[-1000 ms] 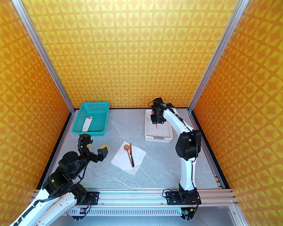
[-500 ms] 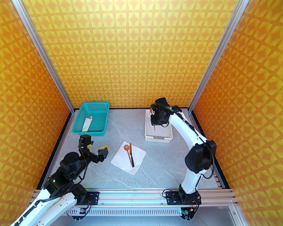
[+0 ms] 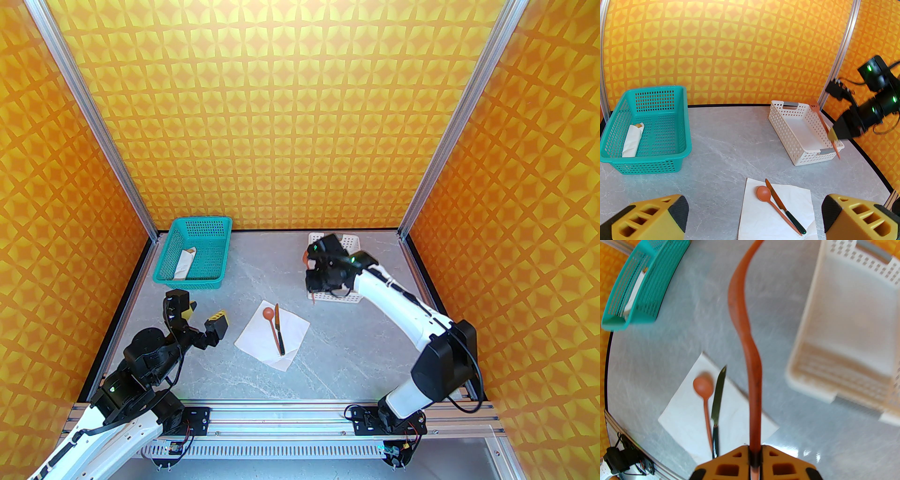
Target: Place the utensils on the paper napkin and roll it up
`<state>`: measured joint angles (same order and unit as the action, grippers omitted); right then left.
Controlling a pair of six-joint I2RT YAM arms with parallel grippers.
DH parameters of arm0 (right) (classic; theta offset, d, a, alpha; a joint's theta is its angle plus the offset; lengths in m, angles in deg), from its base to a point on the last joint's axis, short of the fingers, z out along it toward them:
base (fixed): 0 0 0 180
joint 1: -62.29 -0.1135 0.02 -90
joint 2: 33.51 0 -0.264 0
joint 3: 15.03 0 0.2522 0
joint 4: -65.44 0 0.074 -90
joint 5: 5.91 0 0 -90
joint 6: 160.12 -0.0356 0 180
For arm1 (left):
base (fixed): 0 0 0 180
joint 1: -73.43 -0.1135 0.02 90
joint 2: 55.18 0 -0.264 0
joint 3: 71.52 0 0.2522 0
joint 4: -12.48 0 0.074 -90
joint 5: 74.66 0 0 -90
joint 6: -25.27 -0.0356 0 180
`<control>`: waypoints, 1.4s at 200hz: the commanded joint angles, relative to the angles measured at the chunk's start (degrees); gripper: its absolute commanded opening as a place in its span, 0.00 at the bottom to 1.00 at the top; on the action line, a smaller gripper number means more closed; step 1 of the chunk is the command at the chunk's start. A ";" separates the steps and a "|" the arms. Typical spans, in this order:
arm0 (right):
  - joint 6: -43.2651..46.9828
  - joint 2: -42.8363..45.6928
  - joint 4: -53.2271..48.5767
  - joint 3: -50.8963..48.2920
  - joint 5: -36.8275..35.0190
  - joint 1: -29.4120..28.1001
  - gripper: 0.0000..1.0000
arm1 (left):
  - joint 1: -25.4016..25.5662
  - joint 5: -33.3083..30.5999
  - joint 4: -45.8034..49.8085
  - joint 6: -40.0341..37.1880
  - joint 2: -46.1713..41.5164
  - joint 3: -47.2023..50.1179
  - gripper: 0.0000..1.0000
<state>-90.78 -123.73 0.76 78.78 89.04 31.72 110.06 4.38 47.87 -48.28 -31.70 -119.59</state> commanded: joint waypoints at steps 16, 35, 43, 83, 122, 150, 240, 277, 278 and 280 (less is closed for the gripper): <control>-6.16 2.17 4.21 -4.36 -1.04 -4.58 0.13 | -0.51 0.92 -0.44 0.52 -0.80 1.03 0.99; -8.03 2.24 5.65 -6.00 -1.26 -6.83 0.12 | -0.51 0.89 -0.11 0.51 -0.88 1.17 0.99; -8.81 2.08 6.34 -6.58 -1.18 -7.66 0.12 | -0.50 0.89 -0.01 0.52 -0.98 1.11 0.99; -12.77 0.49 9.88 -9.34 -1.15 -12.36 0.12 | -0.50 0.89 0.21 0.52 -1.53 1.52 0.99; -15.64 -2.95 12.54 -10.35 -0.95 -17.08 0.12 | -0.50 0.86 0.26 0.35 -1.69 1.75 0.99; -16.76 -5.76 13.51 -10.30 -0.91 -19.85 0.13 | -0.51 0.94 0.42 0.25 -1.69 1.78 0.99; -18.45 -12.21 16.32 -11.05 -1.47 -23.22 0.13 | -0.50 0.86 0.00 -0.10 -1.12 1.20 0.99; -18.18 -13.74 16.68 -11.05 -1.86 -23.15 0.13 | -0.51 0.90 0.07 -0.49 -0.60 0.75 0.99; -18.18 -13.79 16.70 -11.05 -1.87 -23.19 0.13 | -0.50 0.92 0.03 -0.52 -0.57 0.74 0.99; -18.18 -13.81 16.72 -11.08 -1.87 -23.21 0.13 | -0.50 0.87 0.05 -0.53 -0.55 0.73 0.99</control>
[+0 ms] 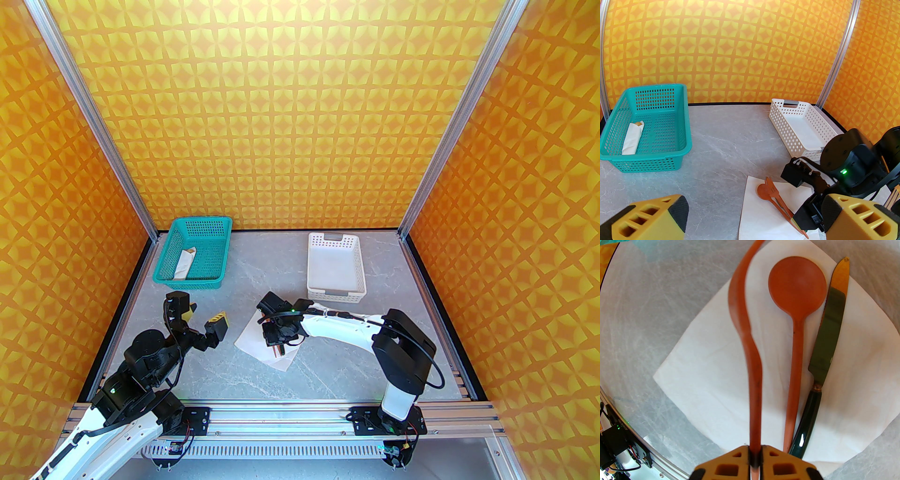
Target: Place the utensils on the paper napkin and roll it up
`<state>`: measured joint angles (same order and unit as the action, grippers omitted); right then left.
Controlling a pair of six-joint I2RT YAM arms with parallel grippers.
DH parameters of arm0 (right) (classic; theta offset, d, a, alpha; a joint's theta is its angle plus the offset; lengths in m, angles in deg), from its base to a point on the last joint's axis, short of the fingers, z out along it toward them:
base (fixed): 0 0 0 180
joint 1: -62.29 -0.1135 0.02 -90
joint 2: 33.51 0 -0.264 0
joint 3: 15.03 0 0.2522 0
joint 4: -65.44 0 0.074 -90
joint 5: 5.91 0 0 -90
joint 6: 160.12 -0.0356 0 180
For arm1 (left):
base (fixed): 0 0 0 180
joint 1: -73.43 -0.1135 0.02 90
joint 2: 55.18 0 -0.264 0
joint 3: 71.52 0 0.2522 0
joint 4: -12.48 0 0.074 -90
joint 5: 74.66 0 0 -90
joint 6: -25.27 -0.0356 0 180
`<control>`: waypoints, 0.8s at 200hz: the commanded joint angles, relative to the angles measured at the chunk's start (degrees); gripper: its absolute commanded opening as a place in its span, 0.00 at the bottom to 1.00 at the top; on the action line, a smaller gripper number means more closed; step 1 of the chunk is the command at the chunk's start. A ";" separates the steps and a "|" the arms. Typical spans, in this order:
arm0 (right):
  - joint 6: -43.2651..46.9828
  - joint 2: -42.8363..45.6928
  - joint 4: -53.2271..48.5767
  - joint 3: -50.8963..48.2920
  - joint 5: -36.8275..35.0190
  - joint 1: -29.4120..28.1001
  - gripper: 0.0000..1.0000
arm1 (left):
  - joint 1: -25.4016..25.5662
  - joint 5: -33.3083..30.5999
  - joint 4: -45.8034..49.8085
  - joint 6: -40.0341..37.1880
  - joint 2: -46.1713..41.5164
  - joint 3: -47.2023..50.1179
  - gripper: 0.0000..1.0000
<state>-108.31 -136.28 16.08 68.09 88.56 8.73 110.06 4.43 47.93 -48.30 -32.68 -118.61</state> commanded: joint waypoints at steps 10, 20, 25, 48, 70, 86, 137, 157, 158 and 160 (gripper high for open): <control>-0.59 -1.58 1.45 -0.41 -1.44 -0.17 0.13 | -0.50 0.89 -0.16 -0.52 0.61 -0.38 0.99; -0.56 -1.89 1.48 -0.42 -1.48 -0.22 0.13 | -0.52 0.84 -0.24 -0.43 0.99 -0.39 0.99; -0.56 -1.94 1.49 -0.37 -1.56 -0.25 0.14 | -0.50 0.85 -0.27 -0.43 1.17 -0.43 0.99; -0.21 -2.67 1.49 -0.23 -1.74 -0.24 0.14 | -0.50 0.84 -0.46 -0.43 1.84 -0.78 0.99; -0.04 -3.24 1.54 -0.11 -2.21 -0.29 0.14 | -0.45 0.81 -0.59 -0.52 2.15 -0.96 0.99; 0.05 -3.44 1.58 -0.09 -2.77 -0.28 0.14 | -0.45 0.83 -0.49 -0.52 2.18 -1.09 0.99; 0.49 -4.47 1.43 0.32 -3.33 -0.26 0.15 | -0.50 0.85 -0.44 -0.52 2.27 -1.09 0.99; 0.49 -4.76 1.57 0.26 -3.49 -0.22 0.15 | -0.50 0.85 -0.51 -0.43 2.31 -1.06 0.99; 0.49 -4.75 1.57 0.26 -3.50 -0.27 0.15 | -0.45 0.83 -0.47 -0.43 2.29 -1.05 0.99; 0.49 -4.73 1.64 0.34 -3.50 -0.30 0.15 | -0.49 0.82 -0.50 -0.43 2.33 -1.02 0.99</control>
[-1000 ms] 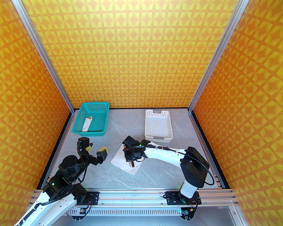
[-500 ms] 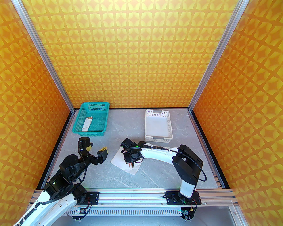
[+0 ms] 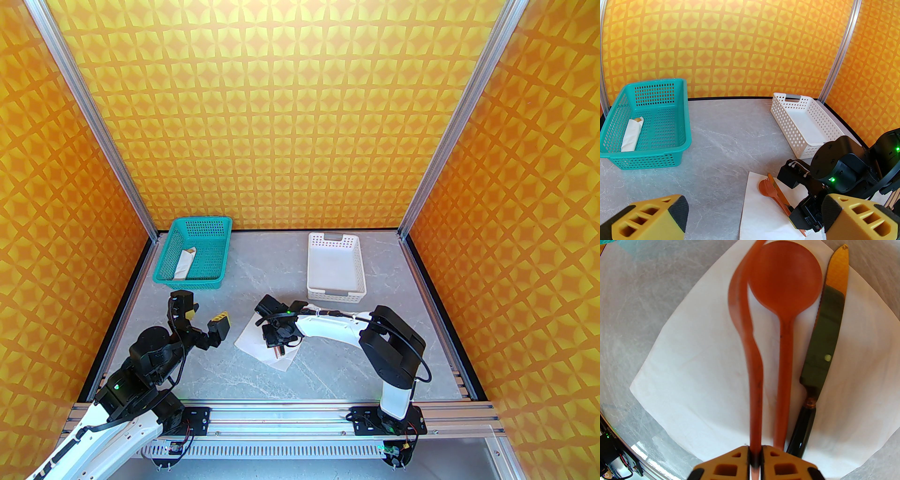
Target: Place the utensils on the paper napkin and roll it up
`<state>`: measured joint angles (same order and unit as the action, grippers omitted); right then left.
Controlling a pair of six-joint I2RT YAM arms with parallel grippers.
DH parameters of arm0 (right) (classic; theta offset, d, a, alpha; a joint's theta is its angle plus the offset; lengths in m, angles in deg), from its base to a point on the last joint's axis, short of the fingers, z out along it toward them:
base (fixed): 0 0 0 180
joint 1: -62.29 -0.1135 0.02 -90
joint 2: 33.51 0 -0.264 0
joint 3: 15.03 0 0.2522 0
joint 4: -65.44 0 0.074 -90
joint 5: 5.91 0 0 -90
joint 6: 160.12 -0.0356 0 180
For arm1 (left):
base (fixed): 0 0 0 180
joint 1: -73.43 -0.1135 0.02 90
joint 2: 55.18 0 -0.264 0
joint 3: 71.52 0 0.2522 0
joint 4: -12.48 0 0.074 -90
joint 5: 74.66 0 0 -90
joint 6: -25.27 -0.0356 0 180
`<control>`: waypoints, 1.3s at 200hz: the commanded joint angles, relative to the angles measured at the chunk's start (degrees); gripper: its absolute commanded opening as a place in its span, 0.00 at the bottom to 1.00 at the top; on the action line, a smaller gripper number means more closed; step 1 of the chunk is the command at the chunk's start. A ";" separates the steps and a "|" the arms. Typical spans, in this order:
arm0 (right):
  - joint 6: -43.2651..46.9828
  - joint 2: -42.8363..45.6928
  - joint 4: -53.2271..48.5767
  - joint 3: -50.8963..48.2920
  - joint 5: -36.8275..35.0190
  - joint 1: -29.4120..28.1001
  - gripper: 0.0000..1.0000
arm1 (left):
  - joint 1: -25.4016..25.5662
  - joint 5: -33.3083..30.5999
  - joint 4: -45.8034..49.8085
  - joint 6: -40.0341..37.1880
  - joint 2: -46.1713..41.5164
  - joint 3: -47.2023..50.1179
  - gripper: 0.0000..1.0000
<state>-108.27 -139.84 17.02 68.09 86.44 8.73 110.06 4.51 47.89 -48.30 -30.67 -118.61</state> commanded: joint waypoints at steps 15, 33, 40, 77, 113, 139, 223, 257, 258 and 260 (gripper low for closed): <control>0.34 -1.34 0.85 0.34 -1.70 -0.23 0.16 | -0.50 0.73 -0.46 -0.43 0.36 -1.07 0.99; 0.36 -1.74 0.90 0.45 -1.91 -0.29 0.16 | -0.50 0.74 -0.45 -0.33 0.34 -1.05 0.99; 0.36 -1.90 0.89 0.46 -1.91 -0.24 0.16 | -0.54 0.80 -0.37 -0.39 0.35 -1.04 0.99; 0.44 -2.22 0.90 0.43 -1.90 -0.23 0.18 | -0.50 0.74 0.04 -0.36 0.34 -1.13 0.99; 0.53 -1.98 0.63 0.68 -2.16 -0.26 0.18 | -0.48 0.78 0.06 -0.34 0.35 -1.13 0.99; 0.62 -1.51 0.32 0.64 -2.35 -0.27 0.19 | -0.50 0.80 0.24 -0.30 0.27 -1.17 0.99; 1.15 0.20 -0.51 1.30 -3.65 -0.27 0.20 | -0.45 0.78 0.65 0.10 0.17 -1.22 0.99; 1.66 1.69 -1.37 2.04 -4.19 -0.28 0.21 | -0.54 0.75 1.37 0.23 0.18 -1.37 0.99; 1.67 1.76 -1.38 2.07 -4.19 -0.30 0.21 | -0.52 0.78 1.42 0.25 0.18 -1.38 0.99; 1.74 1.85 -1.38 2.09 -4.15 -0.25 0.21 | -0.50 0.80 1.48 0.27 0.18 -1.33 0.99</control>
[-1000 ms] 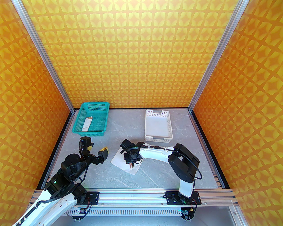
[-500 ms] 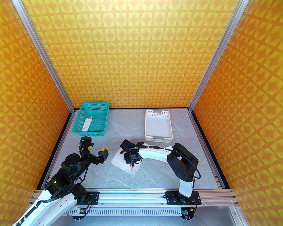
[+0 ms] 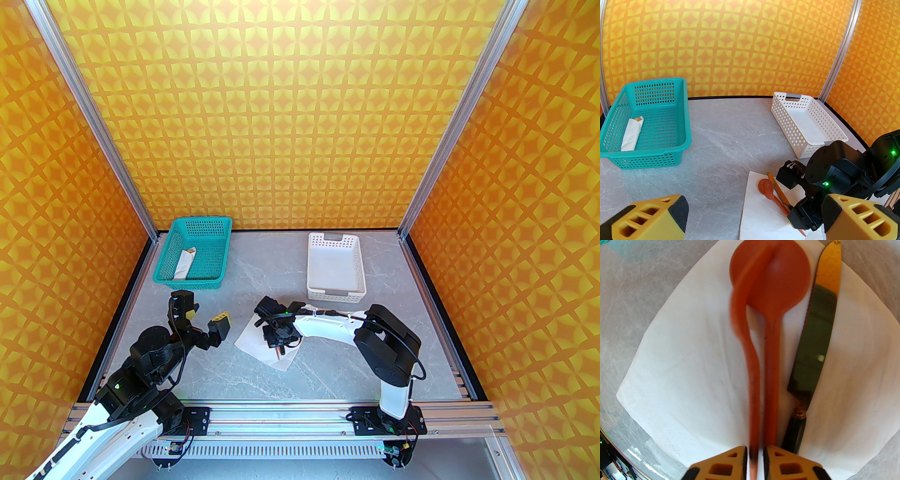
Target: Place the utensils on the paper napkin and roll it up
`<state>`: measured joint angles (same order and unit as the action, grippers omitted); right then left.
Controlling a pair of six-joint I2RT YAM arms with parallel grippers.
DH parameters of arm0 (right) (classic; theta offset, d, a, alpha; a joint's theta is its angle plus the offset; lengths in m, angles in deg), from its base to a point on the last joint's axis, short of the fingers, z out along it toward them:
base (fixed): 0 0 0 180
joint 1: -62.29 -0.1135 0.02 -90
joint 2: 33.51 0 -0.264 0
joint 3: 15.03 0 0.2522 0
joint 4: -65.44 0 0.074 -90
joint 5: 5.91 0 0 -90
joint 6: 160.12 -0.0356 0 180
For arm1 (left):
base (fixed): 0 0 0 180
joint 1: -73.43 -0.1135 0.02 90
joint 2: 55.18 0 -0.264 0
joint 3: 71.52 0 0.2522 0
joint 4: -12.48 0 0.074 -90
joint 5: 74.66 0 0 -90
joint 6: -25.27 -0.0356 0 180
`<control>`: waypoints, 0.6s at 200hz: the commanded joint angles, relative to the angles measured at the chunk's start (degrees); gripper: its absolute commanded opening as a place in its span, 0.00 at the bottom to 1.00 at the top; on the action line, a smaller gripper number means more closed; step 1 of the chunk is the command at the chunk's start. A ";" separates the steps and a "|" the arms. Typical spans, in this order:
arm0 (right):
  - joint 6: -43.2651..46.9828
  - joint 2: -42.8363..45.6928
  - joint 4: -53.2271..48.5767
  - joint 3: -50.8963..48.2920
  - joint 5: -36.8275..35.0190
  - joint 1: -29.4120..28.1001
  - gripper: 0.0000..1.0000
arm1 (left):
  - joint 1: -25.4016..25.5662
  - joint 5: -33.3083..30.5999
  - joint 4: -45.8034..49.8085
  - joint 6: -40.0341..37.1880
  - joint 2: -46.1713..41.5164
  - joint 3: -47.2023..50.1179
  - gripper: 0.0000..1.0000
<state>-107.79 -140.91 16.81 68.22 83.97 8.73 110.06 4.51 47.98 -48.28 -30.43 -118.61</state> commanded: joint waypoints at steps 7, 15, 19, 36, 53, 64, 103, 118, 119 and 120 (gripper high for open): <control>1.52 3.15 -1.44 2.20 -1.66 -0.17 0.21 | -0.51 0.74 1.51 0.25 -0.06 -1.35 0.99; 1.87 3.55 -2.04 2.65 -1.88 -0.18 0.21 | -0.57 0.79 1.62 0.33 -0.08 -1.32 0.99; 2.05 3.81 -2.32 2.88 -2.09 -0.22 0.21 | -0.50 0.76 1.72 0.34 -0.10 -1.31 0.99; 2.73 5.19 -3.31 3.55 -2.78 -0.16 0.22 | -0.53 1.24 2.14 0.21 -0.07 -1.40 0.99; 3.53 7.01 -4.25 4.06 -3.85 0.03 0.22 | -0.46 2.16 3.01 -0.48 0.01 -1.64 0.99; 3.89 8.19 -4.80 4.34 -4.27 0.34 0.23 | -0.42 2.72 3.76 -0.95 0.25 -1.75 0.99; 4.77 12.98 -5.66 3.53 -4.88 2.79 0.25 | -0.25 5.39 6.27 -2.98 2.74 -2.31 0.99; 5.13 15.14 -5.90 2.66 -5.18 4.10 0.26 | 0.46 6.45 6.59 -3.89 4.38 -2.36 0.99; 5.19 15.25 -5.90 2.62 -5.21 4.22 0.26 | 0.55 6.44 6.53 -3.97 4.45 -2.36 0.99; 5.21 15.45 -5.99 2.55 -5.23 4.37 0.26 | 0.60 6.48 6.50 -3.97 4.61 -2.36 0.99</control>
<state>-104.16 -129.30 12.78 71.11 80.87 11.07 110.08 7.79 51.98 -49.77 -28.02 -119.24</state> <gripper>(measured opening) 0.253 0.990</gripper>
